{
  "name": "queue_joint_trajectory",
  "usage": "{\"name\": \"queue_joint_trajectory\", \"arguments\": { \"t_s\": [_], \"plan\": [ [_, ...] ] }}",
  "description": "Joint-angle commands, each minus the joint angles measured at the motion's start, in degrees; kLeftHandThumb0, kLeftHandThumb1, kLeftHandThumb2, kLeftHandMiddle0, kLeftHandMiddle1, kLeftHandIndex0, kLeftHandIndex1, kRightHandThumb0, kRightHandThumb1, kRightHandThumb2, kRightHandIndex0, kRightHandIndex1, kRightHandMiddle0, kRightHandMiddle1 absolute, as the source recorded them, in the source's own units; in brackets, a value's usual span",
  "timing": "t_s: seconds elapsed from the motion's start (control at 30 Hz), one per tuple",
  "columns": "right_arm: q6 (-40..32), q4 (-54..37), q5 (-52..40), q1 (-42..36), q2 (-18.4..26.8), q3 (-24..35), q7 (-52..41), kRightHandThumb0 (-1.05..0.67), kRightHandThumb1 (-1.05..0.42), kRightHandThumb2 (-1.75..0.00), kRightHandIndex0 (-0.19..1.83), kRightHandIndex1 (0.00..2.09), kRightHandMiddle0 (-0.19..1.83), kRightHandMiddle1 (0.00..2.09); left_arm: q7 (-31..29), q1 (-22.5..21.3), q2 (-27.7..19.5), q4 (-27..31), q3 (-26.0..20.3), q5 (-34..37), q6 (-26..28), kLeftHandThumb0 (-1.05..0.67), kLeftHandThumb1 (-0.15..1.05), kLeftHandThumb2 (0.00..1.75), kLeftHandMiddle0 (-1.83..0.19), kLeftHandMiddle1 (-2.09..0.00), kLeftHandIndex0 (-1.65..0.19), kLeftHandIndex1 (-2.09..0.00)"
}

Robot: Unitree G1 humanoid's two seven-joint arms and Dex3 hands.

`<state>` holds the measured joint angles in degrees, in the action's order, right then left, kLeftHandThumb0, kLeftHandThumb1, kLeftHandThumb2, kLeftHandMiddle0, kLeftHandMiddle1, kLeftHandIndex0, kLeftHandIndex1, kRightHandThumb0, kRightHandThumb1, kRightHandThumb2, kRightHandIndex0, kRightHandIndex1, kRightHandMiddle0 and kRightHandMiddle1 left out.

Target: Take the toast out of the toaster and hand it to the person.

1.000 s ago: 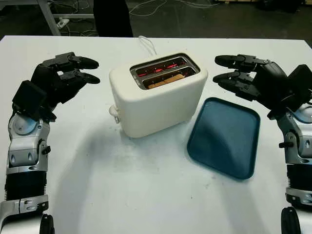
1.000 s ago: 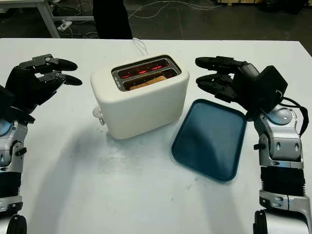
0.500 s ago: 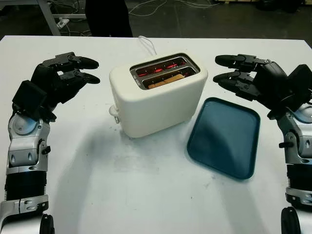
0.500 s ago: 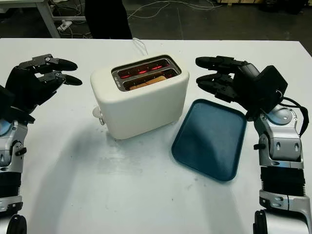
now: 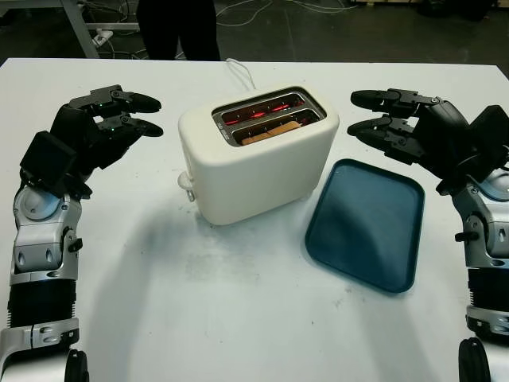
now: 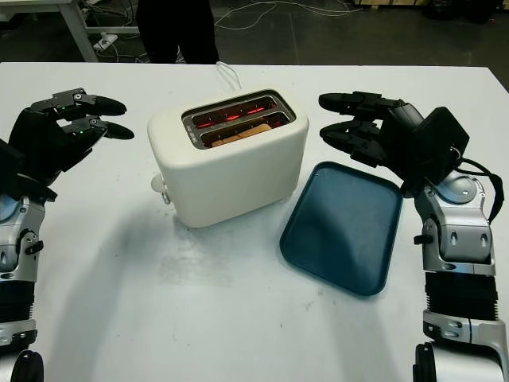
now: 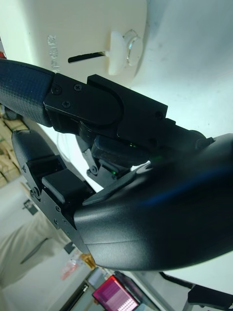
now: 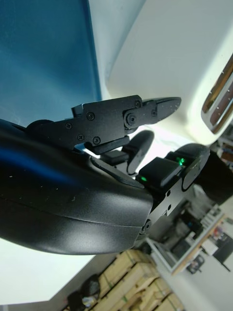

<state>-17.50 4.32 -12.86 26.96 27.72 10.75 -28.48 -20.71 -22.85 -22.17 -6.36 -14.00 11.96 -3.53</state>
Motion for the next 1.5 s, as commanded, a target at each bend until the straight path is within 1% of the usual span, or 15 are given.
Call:
{"name": "queue_joint_trajectory", "arguments": {
  "t_s": [0.0,0.93,1.03,1.17,1.27,1.47],
  "plan": [
    [0.21,-0.14,-0.75,0.18,-0.08,0.42,0.18,-0.28,-0.88,0.00,0.46,0.83,0.76,0.07,0.36,-0.46,-0.25,0.40,-0.15,0.23,-0.22,-1.05,0.88,0.00,-0.84,-0.71,-0.85,-0.57],
    [-0.85,-0.15,-1.90,0.49,0.01,0.56,0.11,-0.26,-0.89,0.00,0.42,0.86,0.74,0.05,0.62,-0.04,-0.18,0.81,-0.24,0.72,0.66,-1.05,0.87,0.00,-0.84,-0.72,-0.85,-0.57],
    [0.08,-0.04,-1.34,0.29,0.15,0.34,0.27,-0.26,-0.88,0.00,0.43,0.87,0.75,0.06,0.44,-0.07,-0.39,0.49,-0.13,0.31,-0.17,-1.05,0.88,0.00,-0.84,-0.72,-0.84,-0.57],
    [0.96,0.74,-1.33,0.32,0.15,0.34,-0.10,-0.26,-0.88,0.00,0.43,0.87,0.75,0.06,0.68,0.14,-0.25,0.76,-0.19,0.35,0.07,-1.05,0.88,0.00,-0.83,-0.72,-0.84,-0.57],
    [-0.50,-0.19,-1.58,0.09,0.03,0.54,0.58,-0.25,-0.89,0.00,0.41,0.86,0.74,0.05,0.97,0.40,-0.14,1.12,-0.32,0.48,0.54,-1.05,0.88,0.00,-0.84,-0.73,-0.84,-0.58],
    [1.88,1.54,-0.58,-0.02,-0.02,0.38,1.15,-0.22,-0.91,-0.01,0.42,0.85,0.72,0.04,1.04,0.46,-0.11,1.00,-0.58,0.79,0.53,-1.05,0.88,0.00,-0.84,-0.73,-0.84,-0.59]
  ]
}}
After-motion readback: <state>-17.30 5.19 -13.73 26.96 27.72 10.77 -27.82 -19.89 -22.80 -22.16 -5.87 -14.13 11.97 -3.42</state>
